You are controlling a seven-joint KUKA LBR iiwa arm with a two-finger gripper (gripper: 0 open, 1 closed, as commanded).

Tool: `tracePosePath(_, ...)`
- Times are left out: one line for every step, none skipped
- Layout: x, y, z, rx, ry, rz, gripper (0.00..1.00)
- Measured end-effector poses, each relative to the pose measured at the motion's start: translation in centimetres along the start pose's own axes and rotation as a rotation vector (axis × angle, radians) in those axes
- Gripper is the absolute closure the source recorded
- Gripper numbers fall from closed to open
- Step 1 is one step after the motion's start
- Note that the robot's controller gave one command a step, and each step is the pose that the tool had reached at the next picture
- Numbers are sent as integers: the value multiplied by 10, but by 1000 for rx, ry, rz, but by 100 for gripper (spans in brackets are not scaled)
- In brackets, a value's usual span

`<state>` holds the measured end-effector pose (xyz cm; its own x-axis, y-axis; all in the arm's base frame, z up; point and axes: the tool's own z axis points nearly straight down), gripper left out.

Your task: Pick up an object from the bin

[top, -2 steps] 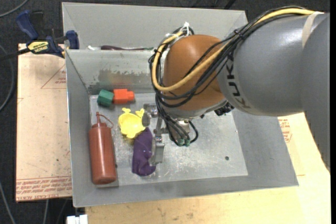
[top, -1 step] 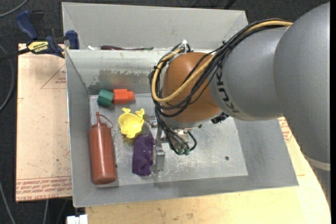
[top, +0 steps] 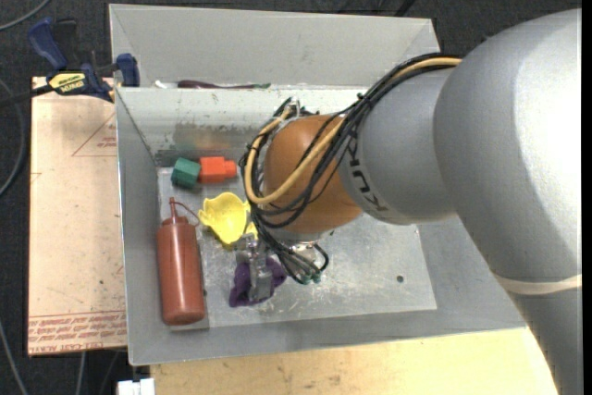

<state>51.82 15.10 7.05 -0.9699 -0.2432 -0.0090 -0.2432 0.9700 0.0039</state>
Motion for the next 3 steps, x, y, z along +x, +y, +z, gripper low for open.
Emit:
tracePosePath(0,0,0,0,0,0,100)
tracePosePath(0,0,0,0,0,0,100)
tracePosePath(-1,6,-163,-1,-8,22,100)
